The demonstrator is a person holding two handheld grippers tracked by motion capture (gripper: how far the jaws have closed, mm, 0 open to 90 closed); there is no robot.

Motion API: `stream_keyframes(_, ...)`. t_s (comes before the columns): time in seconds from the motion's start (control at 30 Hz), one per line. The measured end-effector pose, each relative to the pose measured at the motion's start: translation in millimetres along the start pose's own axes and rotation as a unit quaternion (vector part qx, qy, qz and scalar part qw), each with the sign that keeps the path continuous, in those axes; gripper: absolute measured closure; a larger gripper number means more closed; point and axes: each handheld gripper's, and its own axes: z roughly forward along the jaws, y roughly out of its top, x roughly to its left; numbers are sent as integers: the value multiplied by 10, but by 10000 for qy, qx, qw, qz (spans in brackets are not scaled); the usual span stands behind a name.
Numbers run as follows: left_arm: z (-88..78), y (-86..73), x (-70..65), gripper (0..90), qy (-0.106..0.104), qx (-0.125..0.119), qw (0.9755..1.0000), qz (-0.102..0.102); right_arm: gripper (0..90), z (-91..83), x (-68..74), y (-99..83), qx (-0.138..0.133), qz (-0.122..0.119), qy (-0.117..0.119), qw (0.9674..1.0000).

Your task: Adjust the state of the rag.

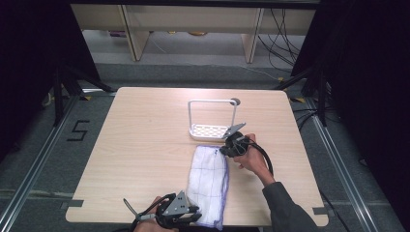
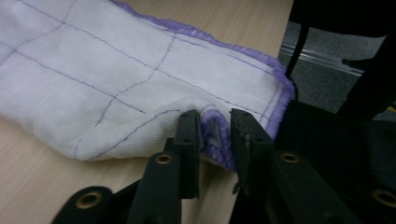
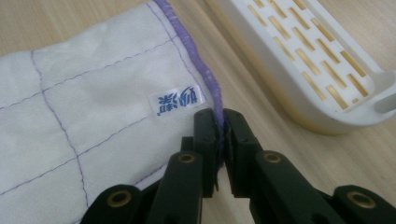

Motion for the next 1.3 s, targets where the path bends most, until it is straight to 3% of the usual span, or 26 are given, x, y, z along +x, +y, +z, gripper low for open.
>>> stream_keyframes(0.07,-22,21,11,603,-102,-18,9999,13,755,46,-11,-3,-115,25,-25,9999)
stream_keyframes(0.1,-22,30,5,543,-193,-129,9996,-156,688,56,-30,-7,-163,80,-44,9998)
stream_keyframes(0.13,-46,47,35,493,-157,-133,9998,-81,657,35,-45,-11,-141,264,-123,9995)
stream_keyframes(0.17,-46,47,35,462,-157,-133,9998,-81,657,35,-45,-11,-141,264,-123,9995)
stream_keyframes(0.2,-68,62,50,462,-109,-258,9994,-179,620,3,-76,-22,-214,264,-80,9994)
stream_keyframes(0.23,-110,81,102,444,-67,-327,9992,-226,570,-42,-75,-32,-219,486,-175,9984)
stream_keyframes(0.27,-156,106,163,434,20,-330,9993,-200,539,-97,-93,-56,-393,610,-225,9971)
stream_keyframes(0.3,-180,127,207,425,147,-467,9982,-356,535,-139,-97,-74,-535,813,-187,9951)
stream_keyframes(0.33,-221,186,331,415,308,-516,9975,-364,510,-205,-119,-94,-623,929,-120,9936)
stream_keyframes(0.4,-231,247,470,414,674,-584,9953,-376,480,-252,-143,-105,-666,957,-236,9929)
stream_keyframes(0.43,-231,247,470,413,674,-584,9953,-376,473,-254,-141,-106,-663,1030,-257,9921)
stream_keyframes(0.5,-183,337,676,410,852,-658,9925,-577,453,-236,-126,-103,-627,1081,-280,9918)
stream_keyframes(0.57,-135,374,843,401,915,-590,9917,-681,446,-199,-98,-96,-631,1210,-278,9903)
stream_keyframes(0.7,5,408,1144,395,1130,-352,9900,-765,440,-143,-80,-95,-577,1224,-261,9905)
stream_keyframes(0.73,5,408,1144,395,1130,-352,9900,-765,440,-143,-80,-95,-577,1224,-261,9905)
stream_keyframes(0.77,69,417,1260,394,1203,-285,9886,-863,438,-149,-66,-93,-474,1280,-198,9904)
stream_keyframes(0.83,119,435,1351,386,1148,-304,9867,-1114,435,-142,-68,-100,-503,1256,-219,9906)
stream_keyframes(0.87,127,447,1393,383,1150,-261,9866,-1125,433,-137,-67,-102,-493,1277,-226,9903)
stream_keyframes(0.9,143,463,1421,383,1206,-280,9856,-1154,432,-127,-66,-107,-494,1286,-268,9901)
stream_keyframes(0.97,170,497,1477,383,1222,-229,9858,-1128,430,-105,-67,-111,-547,1336,-243,9892)
stream_keyframes(1.03,201,522,1533,380,1259,-178,9857,-1107,428,-115,-85,-113,-476,1265,-260,9905)
stream_keyframes(1.1,220,531,1564,362,1260,-155,9850,-1168,427,-112,-89,-117,-498,1247,-269,9906)
stream_keyframes(1.13,247,539,1605,362,1164,-136,9849,-1271,426,-113,-88,-116,-508,1241,-260,9906)
stream_keyframes(1.23,310,562,1686,359,1349,-122,9824,-1285,423,-122,-63,-105,-498,1338,-239,9895)
stream_keyframes(1.27,321,569,1715,359,1296,-88,9835,-1262,422,-124,-68,-104,-499,1309,-248,9898)
stream_keyframes(1.3,338,573,1724,359,1337,-88,9825,-1291,422,-132,-65,-100,-487,1329,-202,9897)
